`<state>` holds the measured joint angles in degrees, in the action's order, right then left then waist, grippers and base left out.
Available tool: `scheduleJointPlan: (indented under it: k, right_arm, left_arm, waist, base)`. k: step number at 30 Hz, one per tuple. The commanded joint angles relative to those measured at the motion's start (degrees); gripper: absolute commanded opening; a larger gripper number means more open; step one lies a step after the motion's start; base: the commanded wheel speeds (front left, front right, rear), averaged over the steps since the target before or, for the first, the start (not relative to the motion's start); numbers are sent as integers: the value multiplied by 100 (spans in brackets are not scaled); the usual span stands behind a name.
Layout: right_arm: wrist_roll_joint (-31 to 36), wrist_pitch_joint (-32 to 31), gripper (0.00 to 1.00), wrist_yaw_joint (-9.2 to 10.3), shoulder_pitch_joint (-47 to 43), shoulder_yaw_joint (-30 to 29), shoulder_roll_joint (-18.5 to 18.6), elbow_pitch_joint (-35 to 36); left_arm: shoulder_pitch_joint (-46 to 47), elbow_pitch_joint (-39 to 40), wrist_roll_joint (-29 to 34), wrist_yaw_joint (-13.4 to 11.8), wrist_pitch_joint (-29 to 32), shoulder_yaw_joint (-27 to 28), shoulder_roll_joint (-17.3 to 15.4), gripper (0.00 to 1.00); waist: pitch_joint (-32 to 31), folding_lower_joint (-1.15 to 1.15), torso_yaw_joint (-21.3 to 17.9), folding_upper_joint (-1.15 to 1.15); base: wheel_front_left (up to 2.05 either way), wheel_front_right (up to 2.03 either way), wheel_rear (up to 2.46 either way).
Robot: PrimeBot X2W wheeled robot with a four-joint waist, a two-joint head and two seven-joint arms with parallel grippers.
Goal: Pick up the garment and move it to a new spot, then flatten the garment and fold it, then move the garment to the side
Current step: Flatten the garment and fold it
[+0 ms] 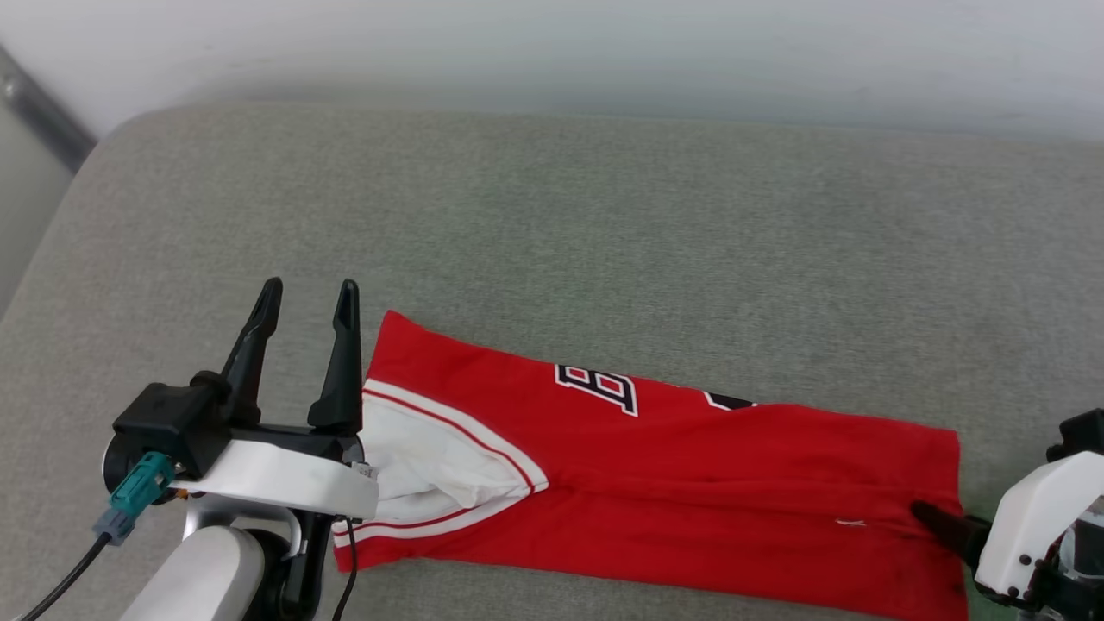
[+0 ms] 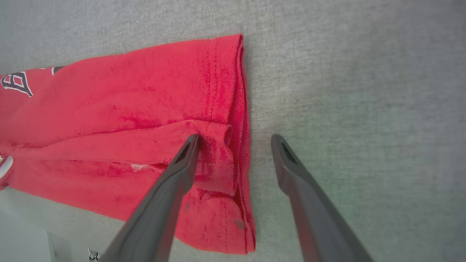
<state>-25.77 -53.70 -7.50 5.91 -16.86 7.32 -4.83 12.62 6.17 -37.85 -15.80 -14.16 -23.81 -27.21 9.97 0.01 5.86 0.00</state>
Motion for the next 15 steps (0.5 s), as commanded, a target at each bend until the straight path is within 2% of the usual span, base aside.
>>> scheduleJointPlan:
  k: [1, 7, 8, 9, 10, 15]
  right_arm:
    - [-65, -91, 100, 2, 50, -49, -88, -136]
    - [-200, -448, 100, 2, 29, -28, -297, -614]
    - [-201, -475, 41, 2, 37, -5, -317, -657]
    - [-195, -477, 5, 1, 50, 18, -330, -676]
    - [-207, -487, 0, 1, 74, 49, -340, -693]
    - [-249, -334, 0, 1, 211, 185, -119, -576]
  left_arm:
    - [93, 78, 113, -29, -40, -17, 7, 100]
    - [142, 156, 211, -30, 19, -135, 38, 100]
    - [145, 142, 223, -34, 32, -160, 48, 100]
    - [138, 120, 231, -45, 37, -183, 63, 100]
    - [134, 96, 241, -53, 35, -196, 70, 100]
    - [62, -39, 359, -83, 82, -303, -14, 100]
  waist:
    - [111, -1, 177, 0]
    - [173, -1, 267, 0]
    - [171, -1, 267, 0]
    - [163, -1, 263, 0]
    - [144, -1, 254, 0]
    - [-32, -1, 185, 0]
  base:
    - [0, 0, 0]
    - [0, 0, 0]
    - [0, 0, 0]
    - [0, 0, 0]
    - [0, 0, 0]
    - [0, 0, 0]
